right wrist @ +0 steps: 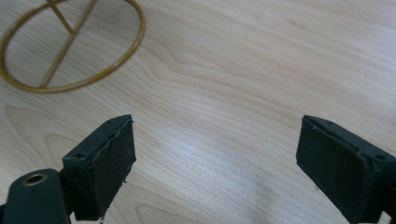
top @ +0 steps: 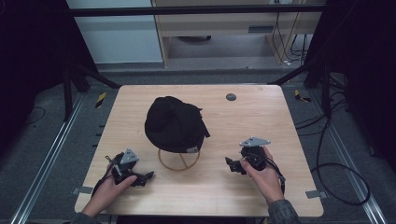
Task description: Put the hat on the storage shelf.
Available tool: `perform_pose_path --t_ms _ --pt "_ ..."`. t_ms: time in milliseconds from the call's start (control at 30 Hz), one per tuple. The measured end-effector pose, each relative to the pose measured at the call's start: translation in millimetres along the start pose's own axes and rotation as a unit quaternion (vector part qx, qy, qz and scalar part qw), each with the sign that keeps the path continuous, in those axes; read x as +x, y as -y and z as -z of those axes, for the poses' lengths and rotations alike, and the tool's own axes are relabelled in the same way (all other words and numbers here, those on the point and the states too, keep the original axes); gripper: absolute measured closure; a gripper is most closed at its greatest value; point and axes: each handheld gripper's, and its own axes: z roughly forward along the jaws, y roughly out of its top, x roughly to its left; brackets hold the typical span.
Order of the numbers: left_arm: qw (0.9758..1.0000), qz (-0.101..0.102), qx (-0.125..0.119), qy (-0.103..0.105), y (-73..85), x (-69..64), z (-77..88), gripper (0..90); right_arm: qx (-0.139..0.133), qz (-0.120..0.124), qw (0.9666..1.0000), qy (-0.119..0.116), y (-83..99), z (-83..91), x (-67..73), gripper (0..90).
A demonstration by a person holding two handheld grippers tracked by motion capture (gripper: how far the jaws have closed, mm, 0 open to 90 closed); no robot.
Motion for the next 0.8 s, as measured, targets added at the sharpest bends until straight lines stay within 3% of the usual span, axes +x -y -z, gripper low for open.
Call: perform_pose_path --t_ms 467,800 --pt "1.0000 0.000 0.000 0.000 -0.1 0.0 0.0 0.0 0.014 -0.009 0.9998 -0.008 7.8 -21.8 9.6 9.5" --pt "1.0000 0.000 0.000 0.000 -0.1 0.0 0.0 0.0 0.006 -0.023 0.9997 0.002 9.0 -40.6 14.7 9.5"
